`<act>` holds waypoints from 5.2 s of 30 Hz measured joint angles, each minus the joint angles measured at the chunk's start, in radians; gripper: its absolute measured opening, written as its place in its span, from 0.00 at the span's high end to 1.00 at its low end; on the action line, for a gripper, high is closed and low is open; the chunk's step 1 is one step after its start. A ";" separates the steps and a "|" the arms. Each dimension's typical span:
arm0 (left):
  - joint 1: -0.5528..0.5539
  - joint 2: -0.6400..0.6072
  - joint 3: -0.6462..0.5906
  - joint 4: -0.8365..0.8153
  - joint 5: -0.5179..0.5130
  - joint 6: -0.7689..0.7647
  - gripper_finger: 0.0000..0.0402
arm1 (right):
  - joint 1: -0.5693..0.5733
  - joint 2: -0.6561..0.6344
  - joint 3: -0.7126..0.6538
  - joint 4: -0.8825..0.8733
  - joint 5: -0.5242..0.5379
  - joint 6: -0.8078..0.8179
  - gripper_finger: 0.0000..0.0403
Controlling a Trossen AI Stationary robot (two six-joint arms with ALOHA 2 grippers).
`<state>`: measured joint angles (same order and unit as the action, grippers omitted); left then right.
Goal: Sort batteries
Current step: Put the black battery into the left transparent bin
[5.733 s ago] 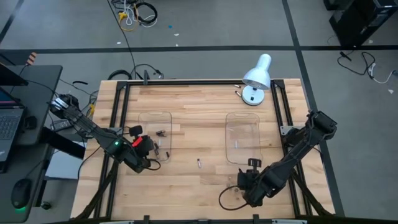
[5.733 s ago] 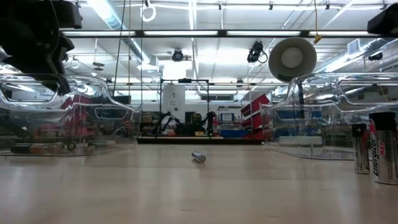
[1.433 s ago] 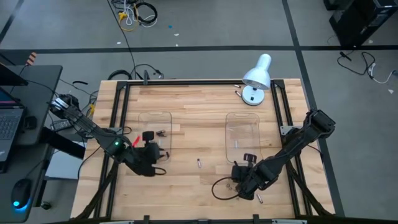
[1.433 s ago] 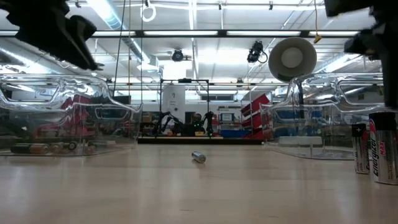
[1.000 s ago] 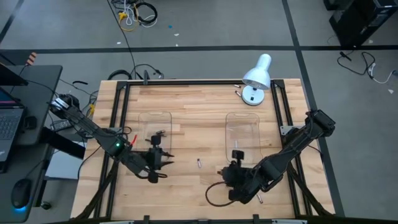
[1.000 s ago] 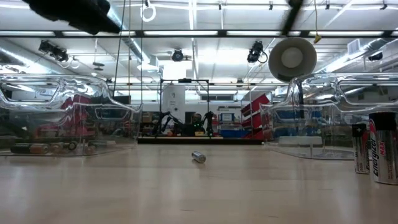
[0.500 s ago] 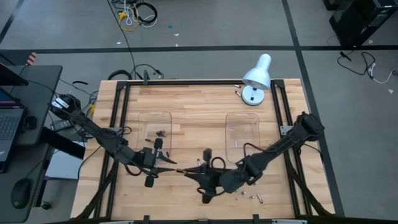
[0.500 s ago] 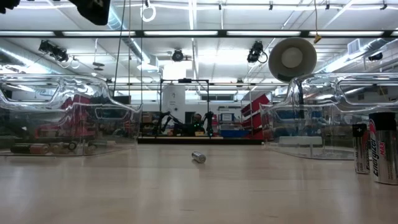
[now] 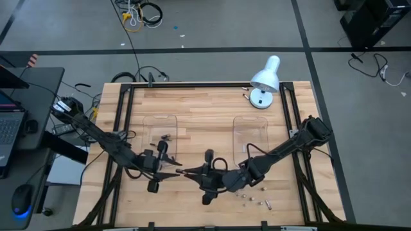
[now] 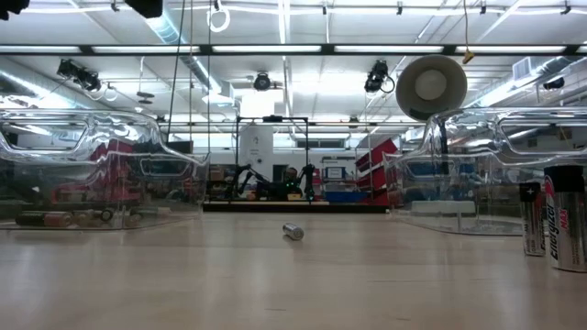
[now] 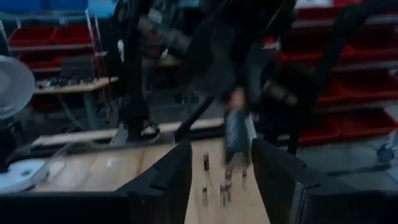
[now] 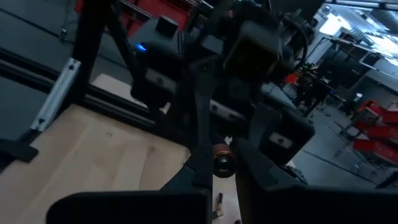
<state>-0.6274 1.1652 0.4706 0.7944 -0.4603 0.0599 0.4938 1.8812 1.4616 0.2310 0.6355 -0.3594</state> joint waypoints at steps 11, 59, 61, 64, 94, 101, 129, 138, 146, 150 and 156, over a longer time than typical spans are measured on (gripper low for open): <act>0.000 0.000 0.000 0.024 0.028 0.017 0.59 | -0.012 0.000 0.000 0.015 0.008 -0.009 0.92; -0.045 -0.334 0.120 -1.847 -0.096 -1.426 0.85 | 0.112 -0.025 0.004 -0.027 0.647 0.126 0.76; -0.045 -0.335 0.120 -1.843 -0.095 -1.407 0.85 | 0.112 -0.035 0.004 -0.029 0.647 0.131 0.76; -0.045 -0.334 0.120 -1.833 -0.095 -1.398 0.83 | 0.118 -0.067 0.004 -0.030 0.647 0.132 0.76; -0.045 -0.334 0.119 -1.834 -0.215 -1.369 0.69 | 0.351 -0.103 0.001 -1.299 -0.478 1.337 0.72; -0.045 -0.334 0.119 -1.835 -0.227 -1.369 0.69 | 0.361 -0.015 0.001 -1.301 -0.504 1.352 0.64; -0.045 -0.334 0.119 -1.833 -0.234 -1.339 0.69 | 0.318 -0.001 -0.127 -1.162 -0.547 1.352 0.53; -0.045 -0.334 0.119 -1.833 -0.248 -1.339 0.69 | 0.314 -0.001 -0.127 -1.163 -0.548 1.352 0.57; -0.045 -0.334 0.119 -1.832 -0.248 -1.339 0.69 | 0.309 -0.001 -0.131 -1.158 -0.539 1.352 0.57; -0.045 -0.334 0.119 -1.832 -0.248 -1.339 0.69 | 0.300 -0.001 -0.162 -1.127 -0.538 1.352 0.58; -0.045 -0.334 0.119 -1.832 -0.248 -1.339 0.69 | 0.295 -0.001 -0.184 -1.121 -0.567 1.362 0.58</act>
<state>-0.6723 0.8314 0.5896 -1.0377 -0.7082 -1.2789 0.7883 1.8805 1.2773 -0.8896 0.0682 1.0028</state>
